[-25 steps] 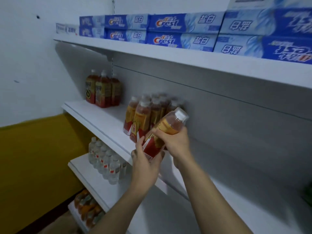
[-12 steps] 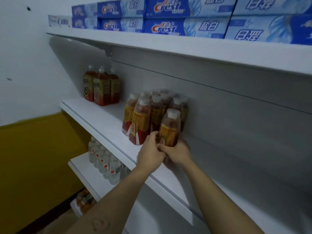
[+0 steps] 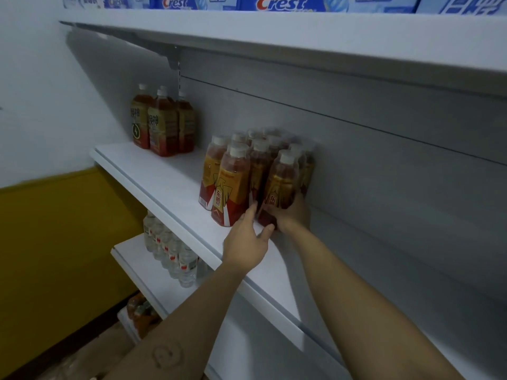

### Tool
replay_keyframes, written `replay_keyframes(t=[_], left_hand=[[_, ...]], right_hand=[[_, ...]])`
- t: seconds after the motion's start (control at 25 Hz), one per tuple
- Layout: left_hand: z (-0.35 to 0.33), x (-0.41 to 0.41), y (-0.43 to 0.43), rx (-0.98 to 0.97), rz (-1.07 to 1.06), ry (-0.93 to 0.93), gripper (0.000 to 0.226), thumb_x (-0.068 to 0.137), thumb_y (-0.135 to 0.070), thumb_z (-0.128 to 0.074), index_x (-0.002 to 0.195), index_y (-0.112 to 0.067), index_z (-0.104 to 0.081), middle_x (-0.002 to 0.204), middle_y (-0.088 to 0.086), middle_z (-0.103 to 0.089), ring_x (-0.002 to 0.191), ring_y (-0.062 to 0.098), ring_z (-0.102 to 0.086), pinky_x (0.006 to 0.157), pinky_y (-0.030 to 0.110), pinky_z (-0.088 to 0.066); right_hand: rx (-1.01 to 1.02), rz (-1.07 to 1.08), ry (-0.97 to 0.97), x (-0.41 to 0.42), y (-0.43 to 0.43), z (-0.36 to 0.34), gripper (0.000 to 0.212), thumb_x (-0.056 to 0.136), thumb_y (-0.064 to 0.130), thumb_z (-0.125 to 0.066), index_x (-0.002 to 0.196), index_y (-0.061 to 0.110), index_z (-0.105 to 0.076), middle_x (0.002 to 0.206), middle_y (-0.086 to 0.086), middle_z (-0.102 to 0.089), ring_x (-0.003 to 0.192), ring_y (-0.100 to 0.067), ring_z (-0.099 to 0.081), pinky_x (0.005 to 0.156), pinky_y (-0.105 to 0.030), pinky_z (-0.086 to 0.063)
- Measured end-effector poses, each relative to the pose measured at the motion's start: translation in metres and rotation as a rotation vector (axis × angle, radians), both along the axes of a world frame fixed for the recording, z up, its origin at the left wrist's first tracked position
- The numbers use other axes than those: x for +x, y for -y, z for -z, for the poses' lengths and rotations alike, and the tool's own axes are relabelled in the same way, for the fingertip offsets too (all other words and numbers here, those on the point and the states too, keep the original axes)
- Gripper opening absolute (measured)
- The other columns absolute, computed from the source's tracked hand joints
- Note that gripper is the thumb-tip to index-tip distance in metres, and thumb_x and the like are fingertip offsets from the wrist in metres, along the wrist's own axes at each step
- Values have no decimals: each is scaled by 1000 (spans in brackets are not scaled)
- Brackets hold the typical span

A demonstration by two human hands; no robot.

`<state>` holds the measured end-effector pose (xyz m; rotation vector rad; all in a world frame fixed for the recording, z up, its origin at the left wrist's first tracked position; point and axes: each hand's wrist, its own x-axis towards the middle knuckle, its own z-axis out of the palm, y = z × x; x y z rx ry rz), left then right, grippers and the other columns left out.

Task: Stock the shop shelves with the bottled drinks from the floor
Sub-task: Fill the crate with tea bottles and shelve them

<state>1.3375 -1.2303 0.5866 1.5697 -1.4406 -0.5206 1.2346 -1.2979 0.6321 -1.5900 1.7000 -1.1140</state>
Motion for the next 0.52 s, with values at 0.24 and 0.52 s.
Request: replay_keyframes(t=[0.24,0.52], left_hand=[[1,2,3,-54,-64,-72,63,91,-36,-64,146,-30,-36,134,-5,-56,118,14,-56,97,41,-50],[-6,2,-3,-68,-85,-133,55,92,-16,-63,142,-24,-42,128,-3,-61,112,16,-59,97,39,-52]], right_hand=[[23,148,-21,13,11,11,90,76,44,-79,145,9,-33,147,-12,-45,129,-31,-50,100,-41,-48],[104,59,158,0,-29,9,95,68,19,-88,146,9,-33,139,-11,-46,123,-29,-53,92,-27,-47]])
